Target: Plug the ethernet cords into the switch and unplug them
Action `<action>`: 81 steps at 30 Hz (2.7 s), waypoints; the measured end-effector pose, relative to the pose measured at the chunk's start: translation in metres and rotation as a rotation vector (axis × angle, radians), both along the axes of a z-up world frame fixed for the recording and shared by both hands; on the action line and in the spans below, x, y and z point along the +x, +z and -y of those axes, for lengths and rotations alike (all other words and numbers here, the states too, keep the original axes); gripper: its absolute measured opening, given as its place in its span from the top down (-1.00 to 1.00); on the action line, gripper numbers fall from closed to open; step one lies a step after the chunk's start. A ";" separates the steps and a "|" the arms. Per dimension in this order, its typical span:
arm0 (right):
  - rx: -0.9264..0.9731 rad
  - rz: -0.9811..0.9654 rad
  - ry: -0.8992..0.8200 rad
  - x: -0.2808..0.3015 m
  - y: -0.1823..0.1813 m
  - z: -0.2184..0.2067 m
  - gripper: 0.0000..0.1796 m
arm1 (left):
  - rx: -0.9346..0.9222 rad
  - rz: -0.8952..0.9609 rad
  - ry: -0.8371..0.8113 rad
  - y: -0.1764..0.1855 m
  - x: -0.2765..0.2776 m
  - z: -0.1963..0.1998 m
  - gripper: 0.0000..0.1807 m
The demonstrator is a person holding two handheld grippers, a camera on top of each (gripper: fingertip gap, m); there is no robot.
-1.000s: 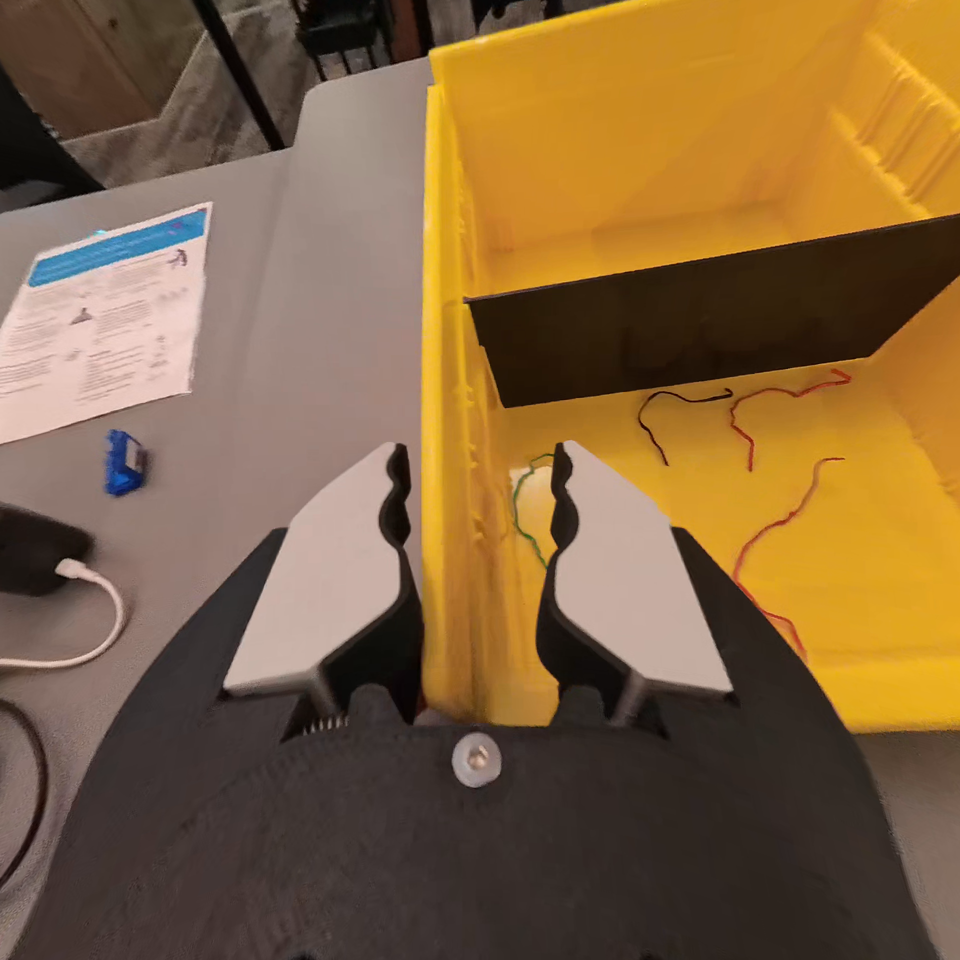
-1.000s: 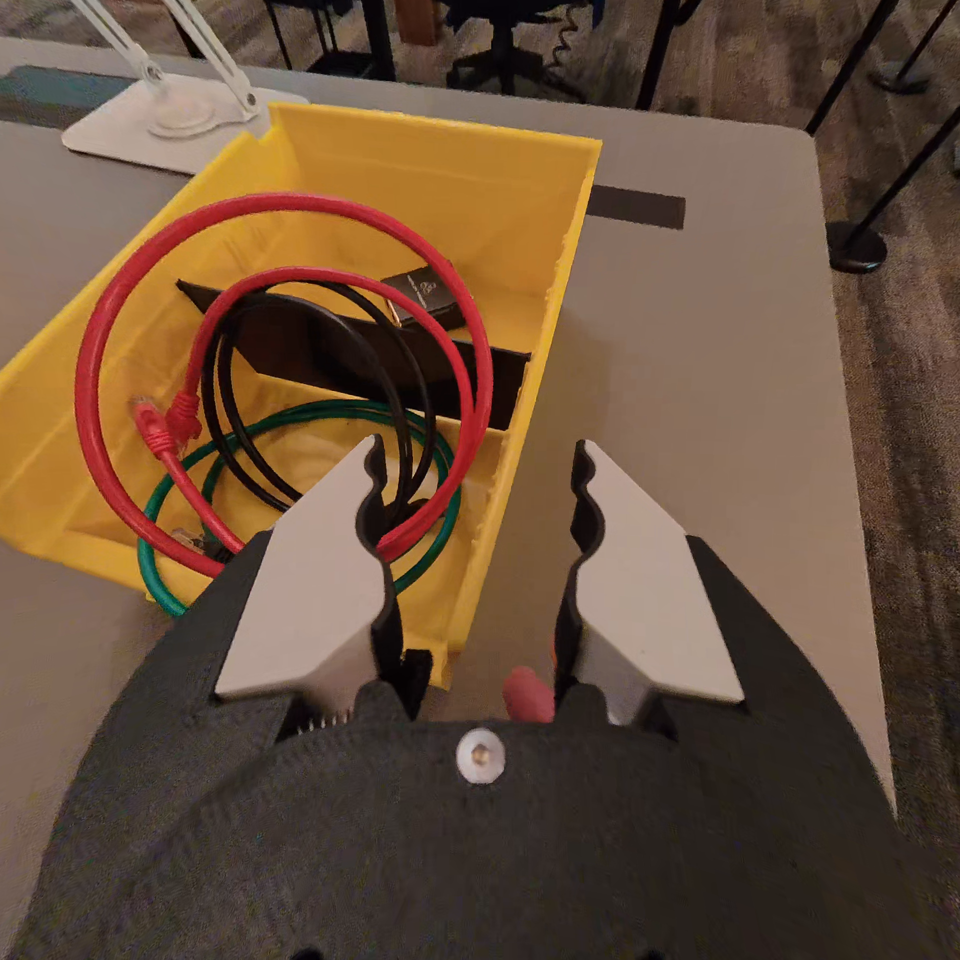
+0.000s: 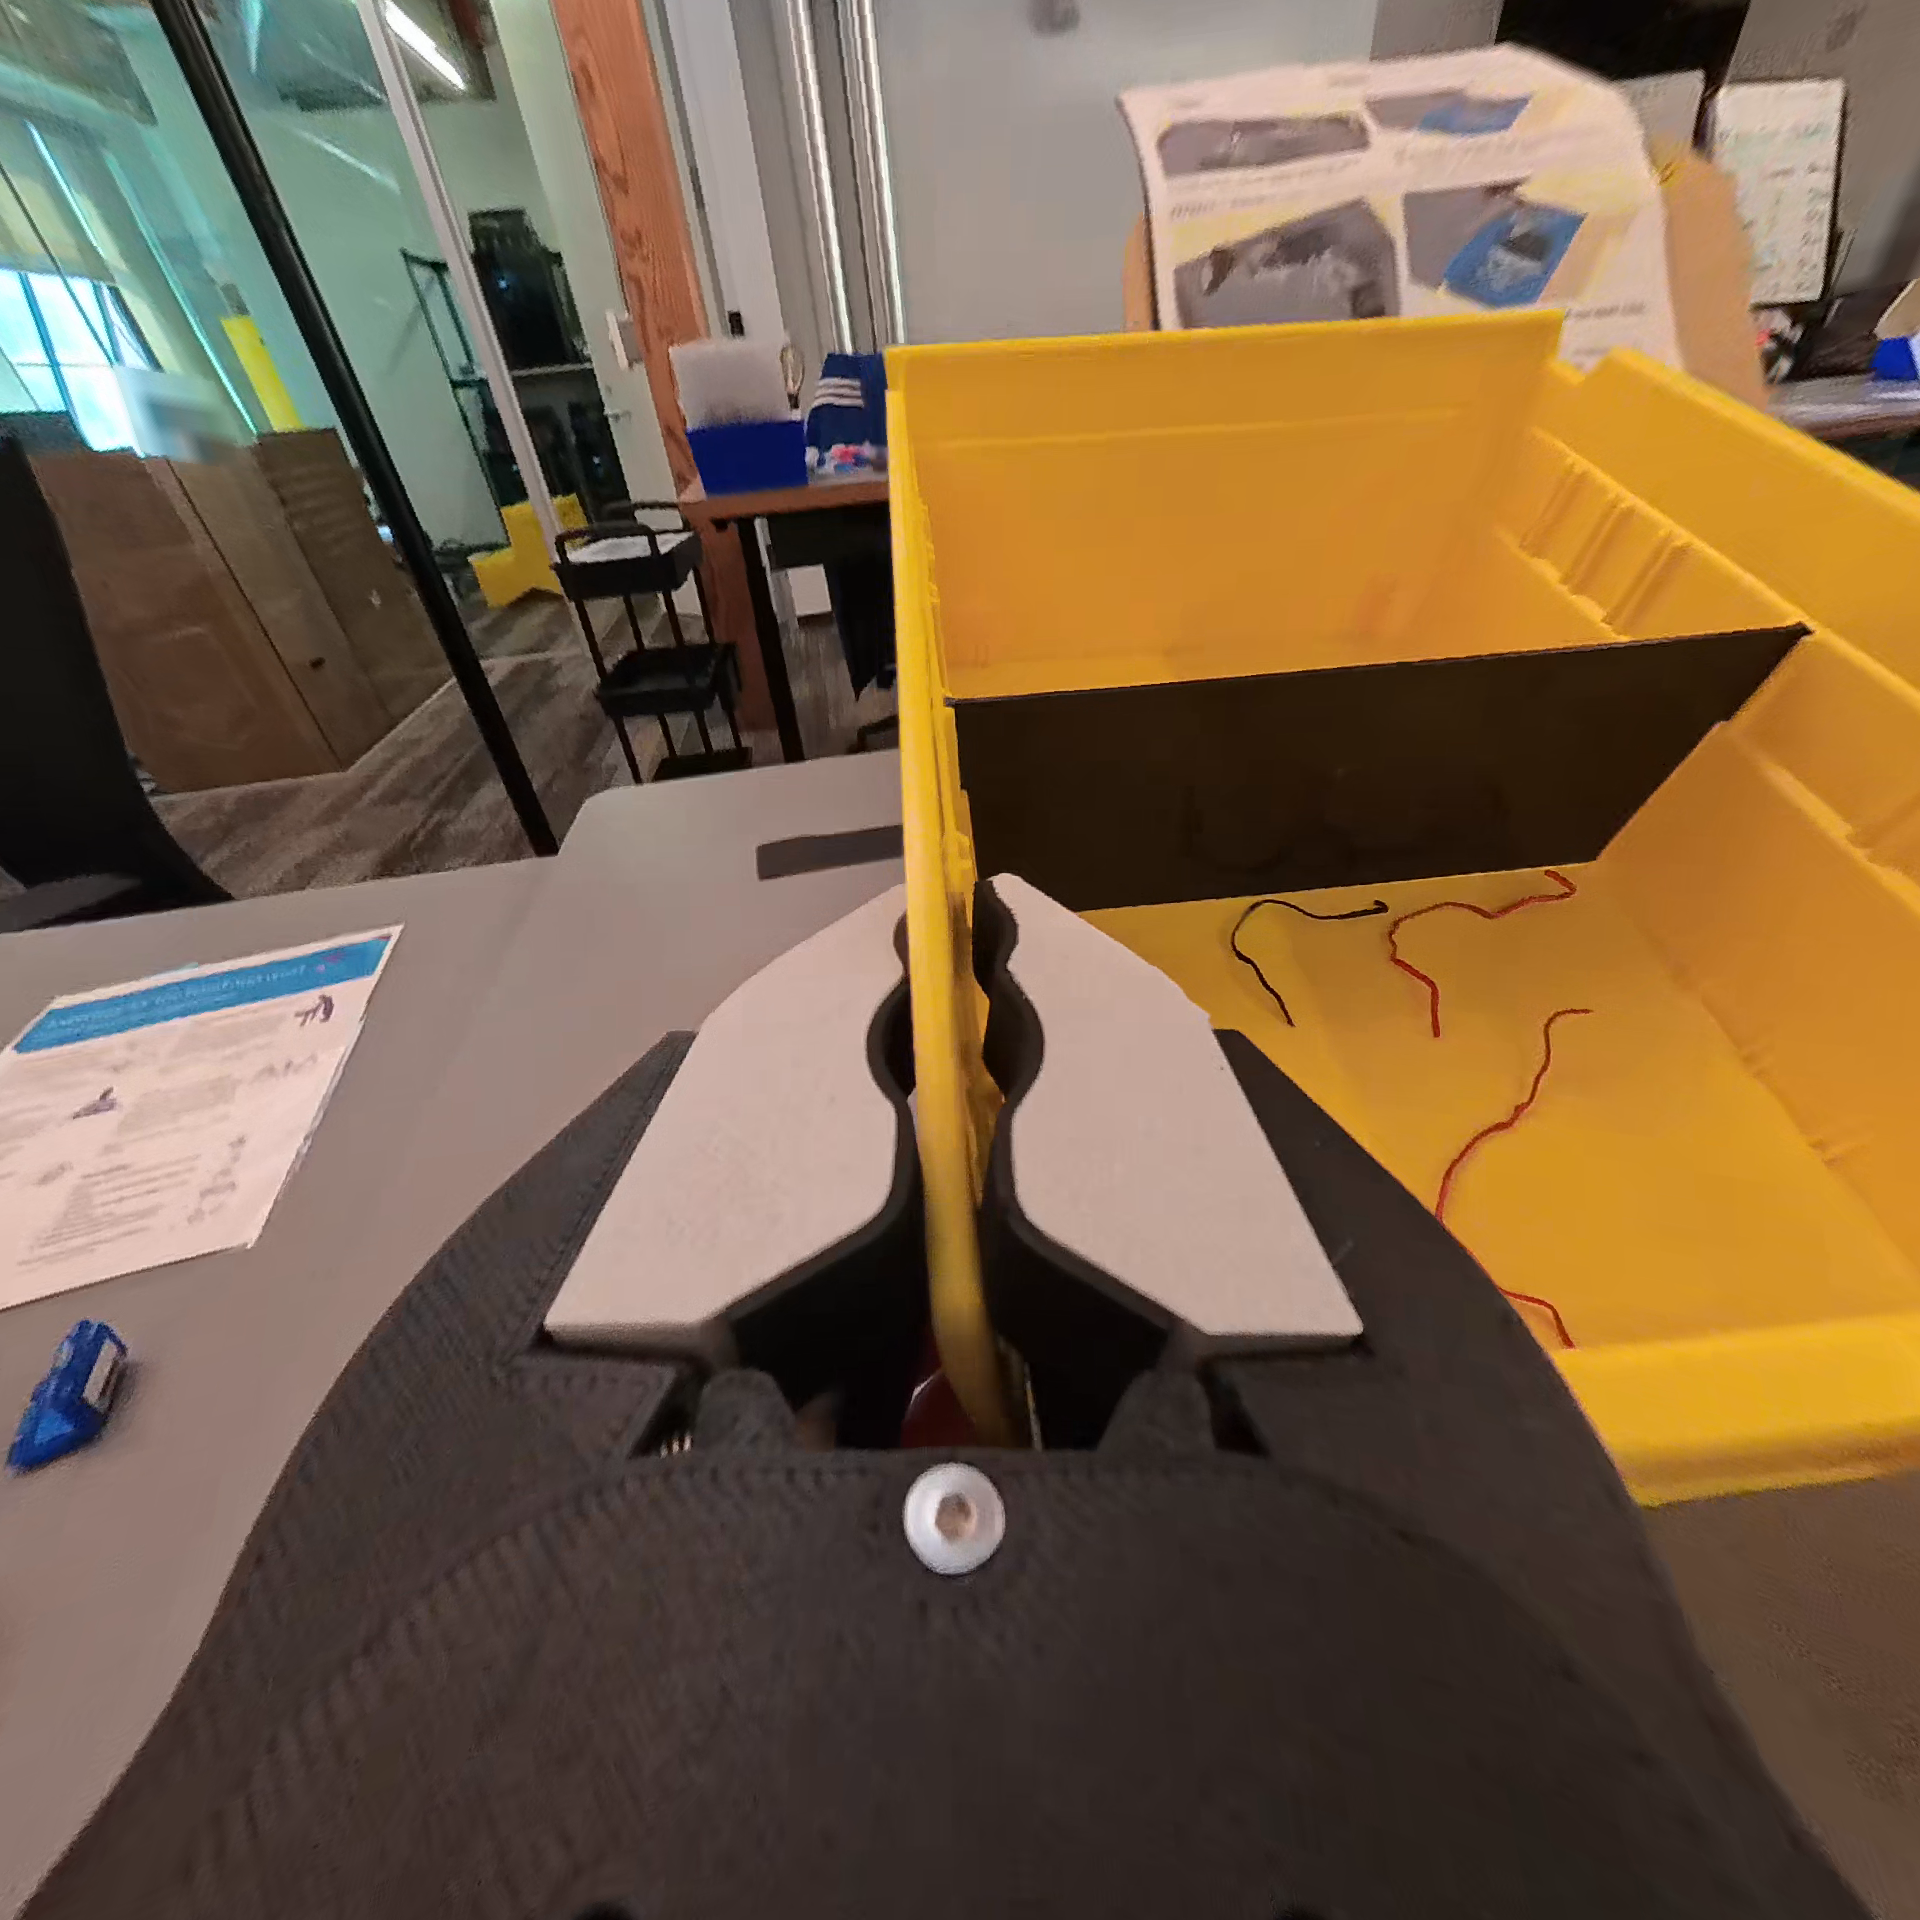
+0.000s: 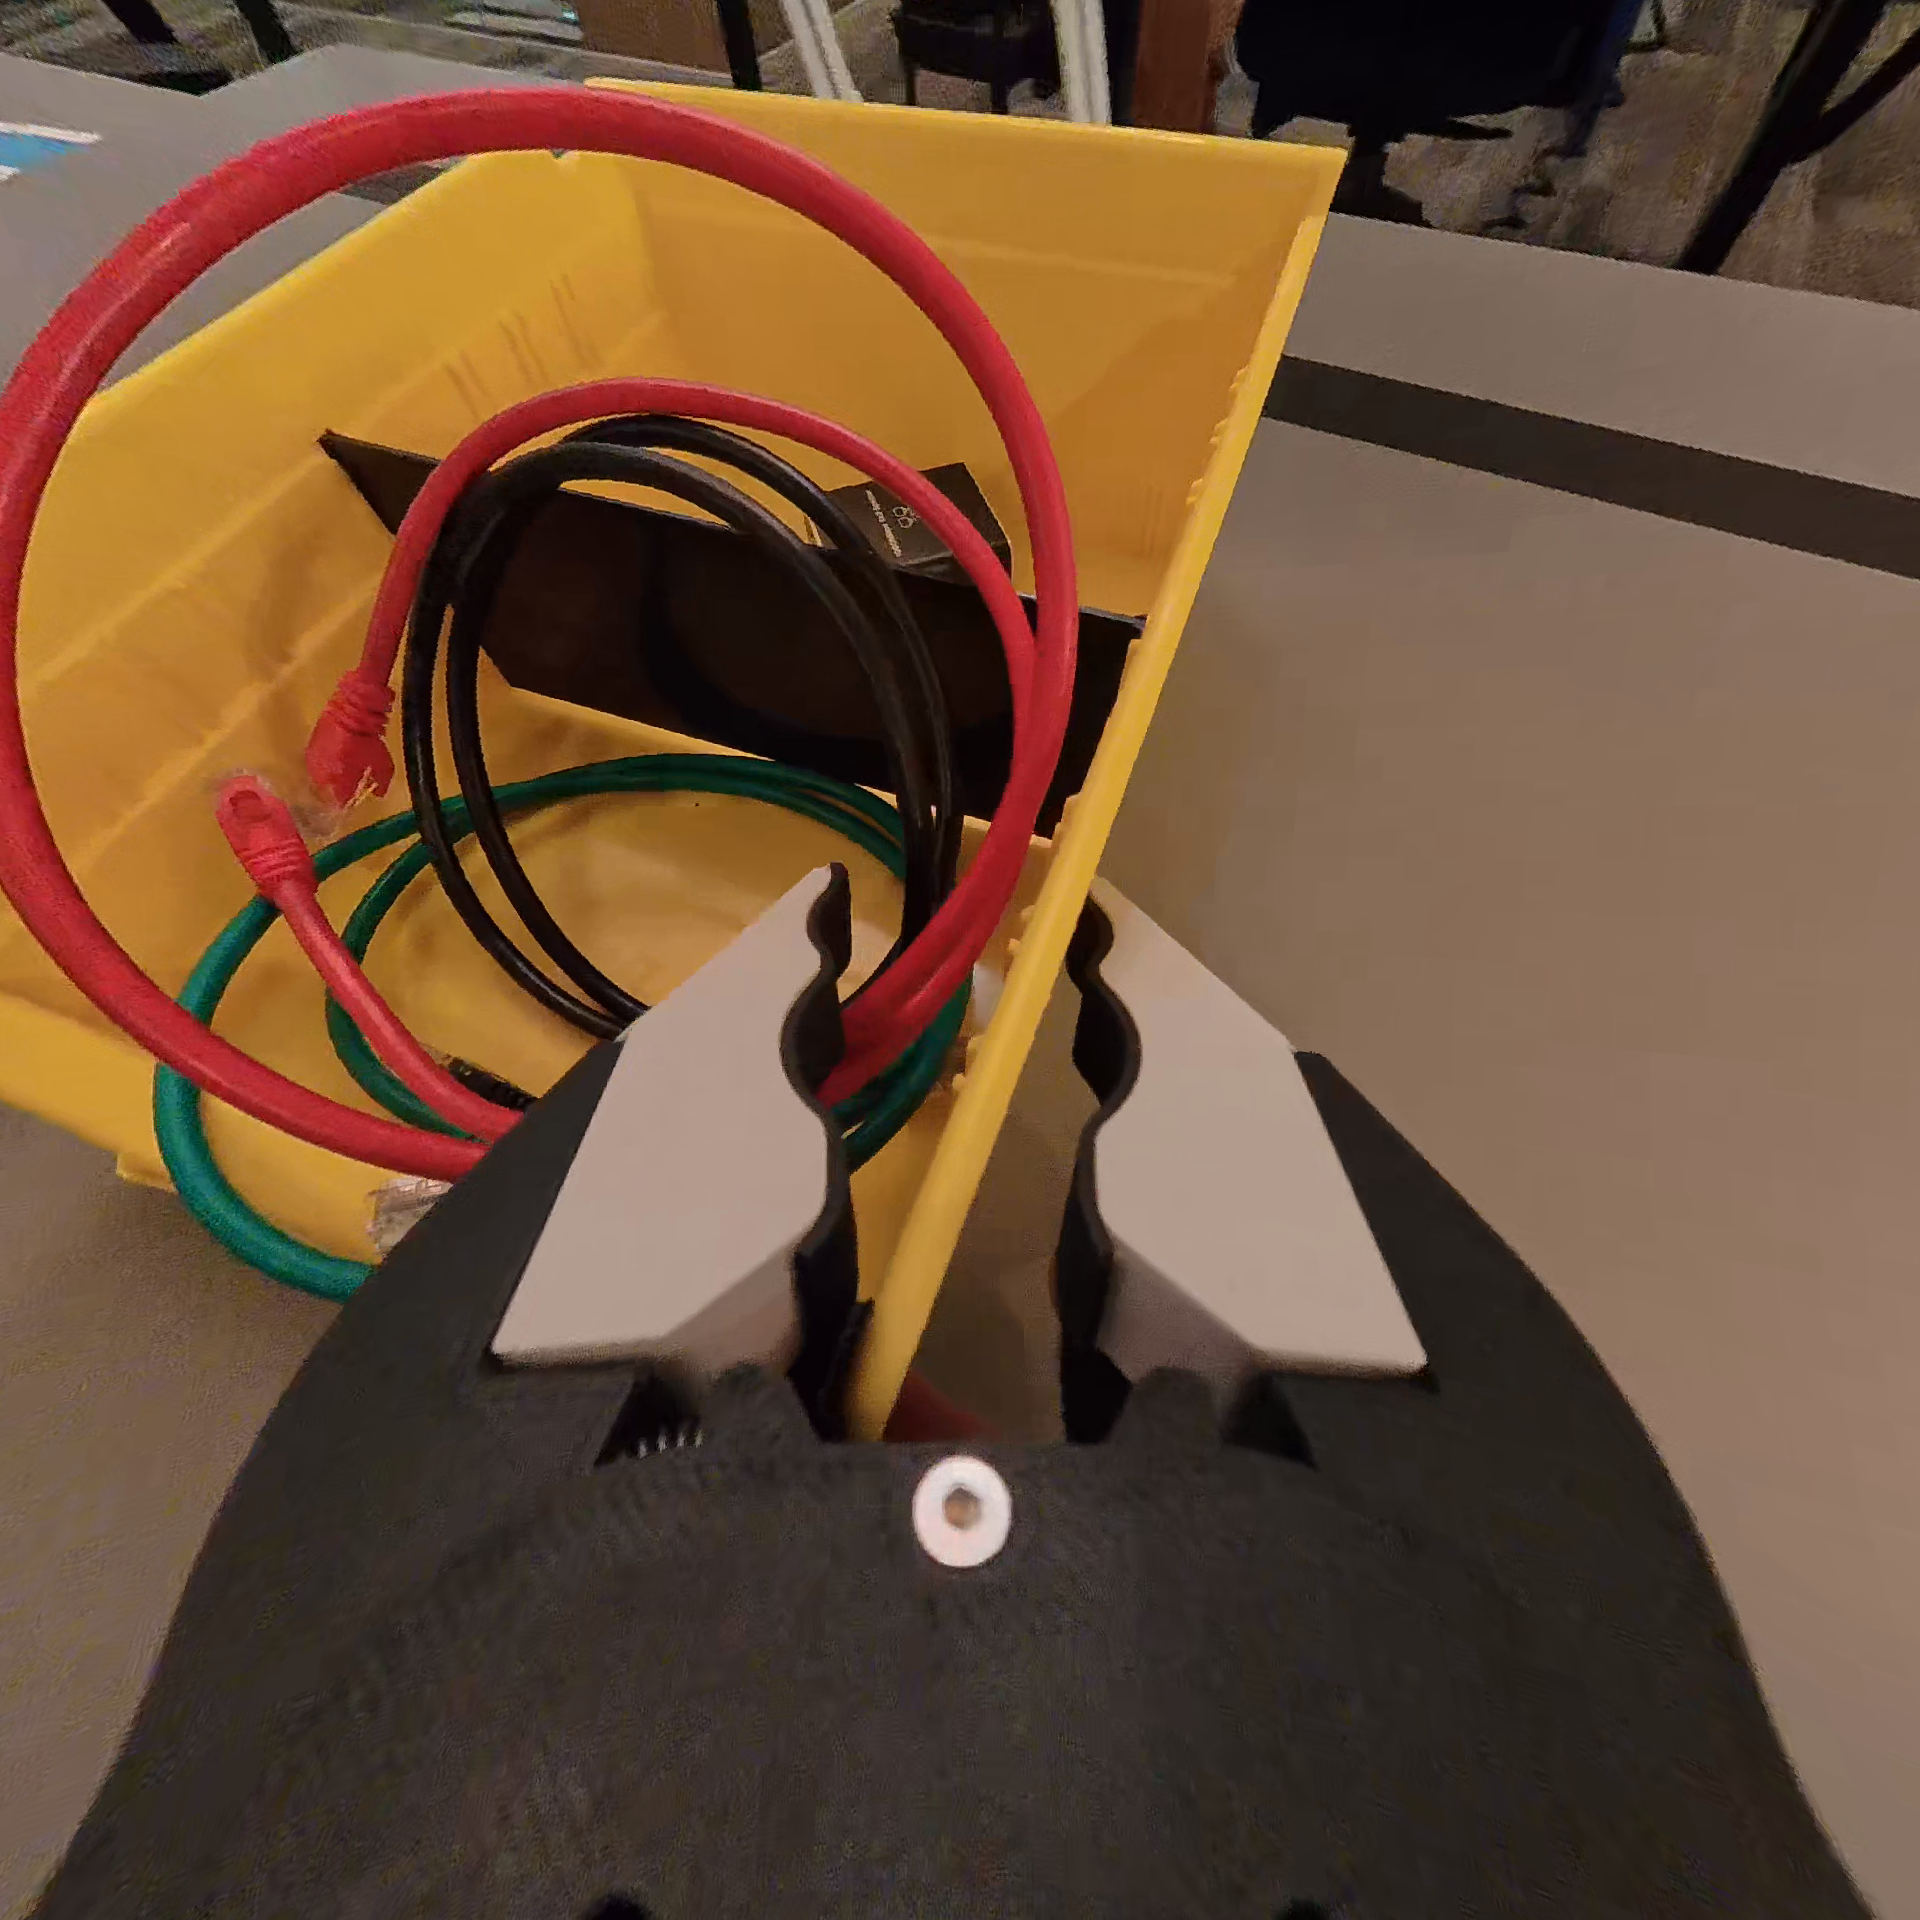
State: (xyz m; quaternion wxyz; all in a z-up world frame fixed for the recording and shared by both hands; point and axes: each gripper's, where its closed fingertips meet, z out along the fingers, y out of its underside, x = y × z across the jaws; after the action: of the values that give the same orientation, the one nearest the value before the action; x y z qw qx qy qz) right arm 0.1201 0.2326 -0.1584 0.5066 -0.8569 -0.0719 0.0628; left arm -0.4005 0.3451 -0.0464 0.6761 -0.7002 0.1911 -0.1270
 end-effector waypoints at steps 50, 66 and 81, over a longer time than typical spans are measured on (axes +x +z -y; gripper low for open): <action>0.725 -0.444 -0.036 0.013 0.153 0.084 -0.06 | -0.054 -0.128 -0.478 -0.016 0.380 0.096 0.93; 0.410 -0.177 -0.126 0.061 0.080 0.061 -0.07 | -0.216 -0.041 -0.612 -0.084 0.452 0.130 0.61; 0.046 -0.018 -0.049 0.136 0.043 0.034 -0.06 | -0.417 0.224 -0.862 -0.070 0.512 0.193 0.04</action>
State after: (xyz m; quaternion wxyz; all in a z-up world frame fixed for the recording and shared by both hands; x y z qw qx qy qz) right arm 0.2560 0.1989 -0.1151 0.5280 -0.8460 -0.0477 0.0562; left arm 0.1112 0.1520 -0.1168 0.4237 -0.6599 0.3601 -0.5052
